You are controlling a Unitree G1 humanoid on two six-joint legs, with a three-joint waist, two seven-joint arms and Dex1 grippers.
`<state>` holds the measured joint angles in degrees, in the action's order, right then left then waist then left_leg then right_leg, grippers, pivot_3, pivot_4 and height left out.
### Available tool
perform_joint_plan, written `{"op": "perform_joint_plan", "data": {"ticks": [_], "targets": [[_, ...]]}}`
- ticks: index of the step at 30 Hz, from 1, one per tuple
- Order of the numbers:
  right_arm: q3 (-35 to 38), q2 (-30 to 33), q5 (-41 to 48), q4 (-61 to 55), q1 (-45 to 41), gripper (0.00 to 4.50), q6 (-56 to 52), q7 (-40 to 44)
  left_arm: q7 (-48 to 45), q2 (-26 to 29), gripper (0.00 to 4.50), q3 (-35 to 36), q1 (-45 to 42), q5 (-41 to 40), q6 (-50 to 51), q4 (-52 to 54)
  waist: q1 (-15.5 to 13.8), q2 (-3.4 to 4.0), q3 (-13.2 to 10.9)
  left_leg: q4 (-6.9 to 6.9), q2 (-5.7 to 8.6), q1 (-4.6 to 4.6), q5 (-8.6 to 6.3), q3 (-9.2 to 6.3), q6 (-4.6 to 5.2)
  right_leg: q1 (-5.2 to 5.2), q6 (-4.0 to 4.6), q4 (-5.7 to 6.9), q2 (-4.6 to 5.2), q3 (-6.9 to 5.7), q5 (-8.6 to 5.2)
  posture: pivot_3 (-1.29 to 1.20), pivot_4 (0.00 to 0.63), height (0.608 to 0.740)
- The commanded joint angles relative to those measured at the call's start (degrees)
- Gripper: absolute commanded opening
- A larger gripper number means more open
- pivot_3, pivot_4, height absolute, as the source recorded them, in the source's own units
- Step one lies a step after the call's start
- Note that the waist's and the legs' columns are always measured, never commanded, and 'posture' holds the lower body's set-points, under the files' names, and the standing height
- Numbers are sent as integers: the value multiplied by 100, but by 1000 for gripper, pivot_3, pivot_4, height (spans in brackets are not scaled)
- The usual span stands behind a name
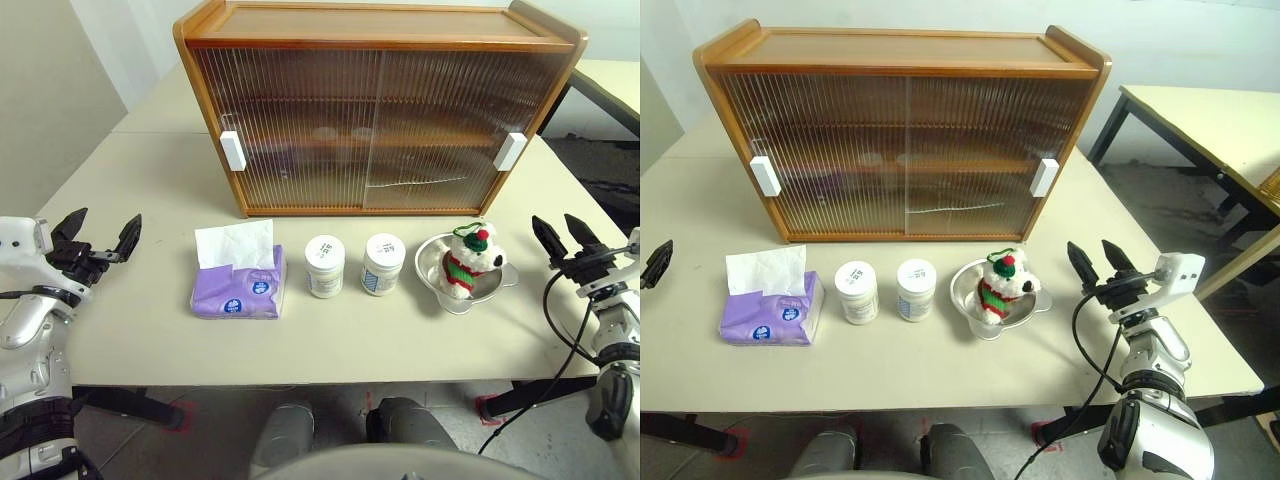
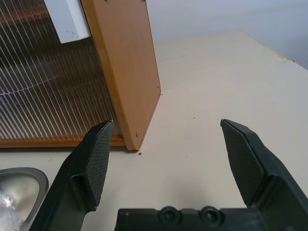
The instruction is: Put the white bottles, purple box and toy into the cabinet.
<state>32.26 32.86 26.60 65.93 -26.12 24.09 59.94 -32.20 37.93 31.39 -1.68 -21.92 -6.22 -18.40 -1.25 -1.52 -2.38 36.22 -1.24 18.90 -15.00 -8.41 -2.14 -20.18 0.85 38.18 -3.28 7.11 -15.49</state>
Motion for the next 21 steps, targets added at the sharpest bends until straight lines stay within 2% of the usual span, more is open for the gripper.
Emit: {"op": "perform_joint_plan", "data": {"ticks": [1,6,9,14,20,21], "targets": [[-10,37,12,34,-35,4470,3,64,-3,10,4500,46,113,7,33,65,0,0,0,0,0,0,0,0,0,0,0,0,0,0,0,77,23,740],[37,98,86,-81,45,4470,-17,256,-9,-64,4500,-20,90,-45,29,168,1,0,0,1,-1,0,0,1,0,0,-1,0,0,1,-1,66,23,740],[-14,68,233,-377,111,4470,-210,823,-183,-163,4500,-85,-31,-256,42,346,-2,-1,0,3,1,0,0,1,0,1,-2,0,0,0,-1,52,30,740],[-236,150,818,-1562,210,4470,-1726,2220,-665,-191,4500,-232,-74,-542,60,768,11,-1,-4,14,10,3,1,5,-1,1,-4,1,-3,1,-3,31,43,740],[-643,647,1230,-3546,880,4470,-3407,2899,-1159,18,4500,-345,-185,-693,206,1133,35,-1,-4,33,20,9,1,12,-4,6,-2,1,-27,4,-10,-11,32,740],[-738,747,1341,-4120,1103,4494,-3704,2975,-1211,103,4310,-403,-286,-706,317,1190,37,0,-5,43,24,8,0,12,-3,5,-2,1,-27,3,-11,-16,32,740]]}}
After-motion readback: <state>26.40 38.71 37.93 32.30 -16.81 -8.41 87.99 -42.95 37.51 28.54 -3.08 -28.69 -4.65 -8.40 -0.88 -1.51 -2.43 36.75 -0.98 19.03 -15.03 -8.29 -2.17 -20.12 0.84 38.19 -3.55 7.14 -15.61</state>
